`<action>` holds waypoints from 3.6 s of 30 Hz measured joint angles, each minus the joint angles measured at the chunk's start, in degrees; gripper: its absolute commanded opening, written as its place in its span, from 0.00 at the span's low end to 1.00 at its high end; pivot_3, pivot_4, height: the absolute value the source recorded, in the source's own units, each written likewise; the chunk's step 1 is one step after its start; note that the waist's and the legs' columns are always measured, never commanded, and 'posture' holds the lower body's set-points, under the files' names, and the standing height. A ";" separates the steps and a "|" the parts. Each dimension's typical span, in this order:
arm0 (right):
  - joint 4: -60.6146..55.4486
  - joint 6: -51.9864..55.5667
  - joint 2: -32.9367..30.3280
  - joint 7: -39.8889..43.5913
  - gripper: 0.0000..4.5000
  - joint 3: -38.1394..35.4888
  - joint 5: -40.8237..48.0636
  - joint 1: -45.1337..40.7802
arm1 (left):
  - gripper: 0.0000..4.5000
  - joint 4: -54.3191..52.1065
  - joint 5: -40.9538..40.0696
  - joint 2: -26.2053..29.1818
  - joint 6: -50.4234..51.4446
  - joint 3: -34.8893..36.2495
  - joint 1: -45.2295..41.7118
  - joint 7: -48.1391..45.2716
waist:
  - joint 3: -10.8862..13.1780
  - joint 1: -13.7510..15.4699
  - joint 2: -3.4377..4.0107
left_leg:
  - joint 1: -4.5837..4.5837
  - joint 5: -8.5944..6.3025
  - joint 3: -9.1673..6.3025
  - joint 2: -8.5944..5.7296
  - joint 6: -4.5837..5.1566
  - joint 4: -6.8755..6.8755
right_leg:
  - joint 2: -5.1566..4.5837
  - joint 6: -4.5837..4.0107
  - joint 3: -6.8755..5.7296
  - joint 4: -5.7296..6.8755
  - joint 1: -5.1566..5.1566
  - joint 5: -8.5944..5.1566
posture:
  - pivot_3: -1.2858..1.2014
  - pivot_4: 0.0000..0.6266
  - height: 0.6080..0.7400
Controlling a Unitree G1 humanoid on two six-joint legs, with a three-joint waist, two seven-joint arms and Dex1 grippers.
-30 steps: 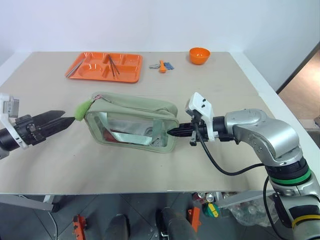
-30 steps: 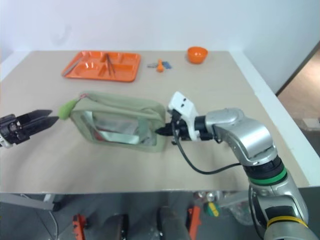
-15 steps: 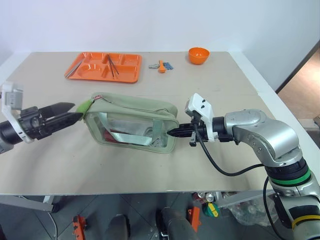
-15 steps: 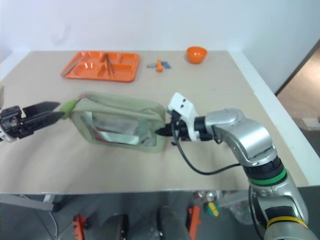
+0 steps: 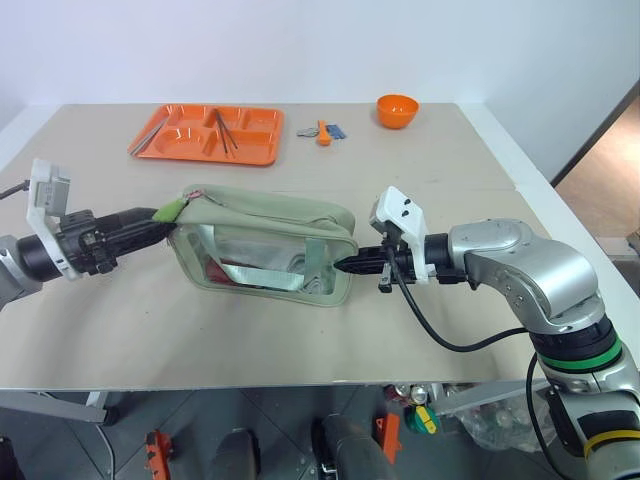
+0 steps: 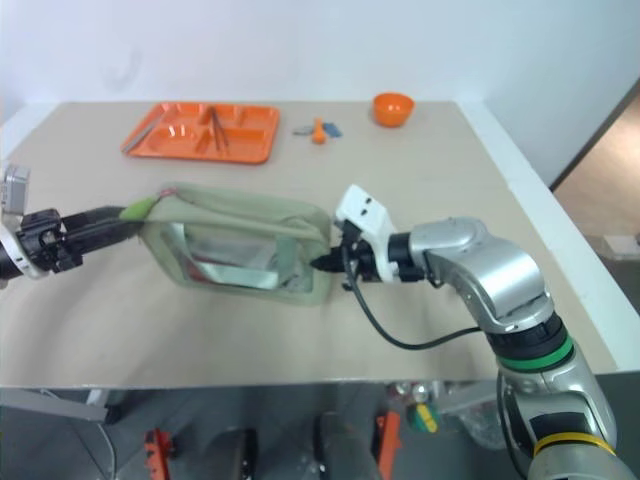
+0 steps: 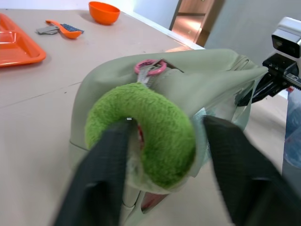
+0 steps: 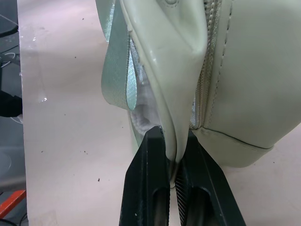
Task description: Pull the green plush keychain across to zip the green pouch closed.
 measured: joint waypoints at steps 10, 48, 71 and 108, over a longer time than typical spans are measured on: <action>0.15 -0.15 0.16 0.12 0.00 0.08 -0.12 -0.05 | 0.01 1.39 -0.44 0.30 0.02 3.19 0.06 -0.12 | 0.00 0.00 0.00 | 0.01 0.00 0.00 0.00 0.00 0.01 | 0.00 0.00 0.00 0.00 0.00 0.00 | 0.52 0.24 1.00; -0.16 1.17 1.30 -1.52 0.00 0.03 -0.51 -0.17 | 0.97 3.95 3.66 -5.91 0.38 -11.29 -24.80 -2.12 | -0.03 -0.27 -0.05 | 0.07 0.00 -0.04 -0.05 0.02 0.13 | 0.02 0.09 0.05 0.05 0.18 0.05 | 0.52 0.24 1.00; -0.77 1.48 1.61 -1.26 0.00 0.02 0.00 -0.12 | 0.97 -3.49 4.86 -0.15 -0.16 -0.65 3.31 -1.81 | -0.04 -1.27 -0.06 | 0.13 0.00 -0.02 -0.03 0.01 0.08 | -0.02 0.03 0.05 0.05 0.17 0.02 | 0.52 0.24 1.00; -1.14 -5.16 -6.65 7.31 0.75 -0.78 0.12 1.13 | 0.00 -2.65 4.72 -2.55 -0.27 -3.46 0.18 1.85 | -0.04 -1.33 -0.06 | 0.15 0.00 0.00 -0.06 0.01 0.07 | -0.03 0.06 0.06 0.03 0.20 0.01 | 0.52 0.24 1.00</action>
